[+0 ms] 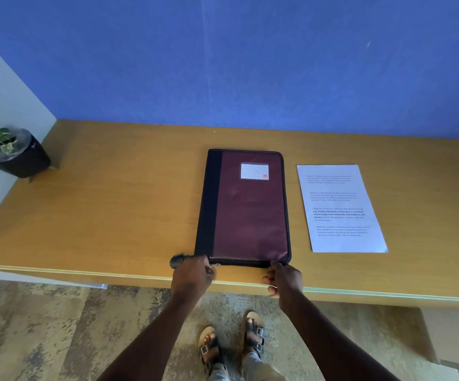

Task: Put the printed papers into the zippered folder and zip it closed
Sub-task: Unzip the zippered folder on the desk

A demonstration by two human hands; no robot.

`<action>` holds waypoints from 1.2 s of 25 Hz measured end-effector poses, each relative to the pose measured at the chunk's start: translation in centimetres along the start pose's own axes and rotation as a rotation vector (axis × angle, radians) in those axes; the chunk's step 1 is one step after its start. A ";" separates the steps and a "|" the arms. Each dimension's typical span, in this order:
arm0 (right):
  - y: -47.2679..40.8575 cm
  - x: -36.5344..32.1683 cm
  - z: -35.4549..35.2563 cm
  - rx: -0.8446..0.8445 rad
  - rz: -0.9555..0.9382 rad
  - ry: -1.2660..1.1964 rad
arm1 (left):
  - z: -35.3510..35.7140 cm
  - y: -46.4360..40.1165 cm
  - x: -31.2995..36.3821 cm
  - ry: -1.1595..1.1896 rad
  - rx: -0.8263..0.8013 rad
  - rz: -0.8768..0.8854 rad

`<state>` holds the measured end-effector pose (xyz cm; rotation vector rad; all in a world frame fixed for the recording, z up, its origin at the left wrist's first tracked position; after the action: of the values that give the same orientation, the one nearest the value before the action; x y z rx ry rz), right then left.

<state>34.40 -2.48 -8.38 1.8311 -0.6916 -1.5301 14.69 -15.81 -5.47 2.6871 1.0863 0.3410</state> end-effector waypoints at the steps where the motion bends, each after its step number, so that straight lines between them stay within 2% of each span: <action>1: 0.1 -0.1 0.0 0.002 -0.003 0.003 | -0.2 -0.1 -0.8 -0.007 -0.006 -0.016; 9: 0.2 0.0 0.1 0.016 -0.013 0.003 | -2.1 -0.3 -6.9 -0.147 -0.051 -0.072; 13: 0.2 -0.1 0.1 0.027 -0.037 0.016 | -2.7 -0.9 -7.6 -0.163 -0.088 -0.101; 16: 0.1 -0.8 -0.1 0.072 -0.142 0.177 | -3.2 -1.6 -5.9 -0.299 -0.161 -0.119; 19: -0.1 -1.5 -0.3 0.124 -0.251 0.385 | -4.4 -2.2 -3.1 -0.388 -0.103 -0.131; 22: -0.8 -2.3 -0.5 0.145 -0.303 0.419 | -5.3 -3.1 0.2 -0.336 -0.007 -0.017; 25: -1.7 -3.8 -0.3 0.116 -0.355 0.423 | -5.5 -4.2 3.8 -0.194 0.007 0.139; 30: -3.0 -6.8 -0.2 0.043 -0.375 0.459 | -4.6 -5.8 10.0 -0.105 -0.062 0.321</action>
<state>33.32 4.54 -6.30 2.3313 -0.1710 -1.2379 16.58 -4.17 -1.46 2.7844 0.6043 0.2765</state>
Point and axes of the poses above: each hand's wrist, its own y-axis away from the middle knuckle, its own z-axis out of the palm, x = y × z, the point moved 3 cm from there along -y, towards the middle knuckle, and after that the axes turned 11 degrees about -y, right-handed, at the moved point
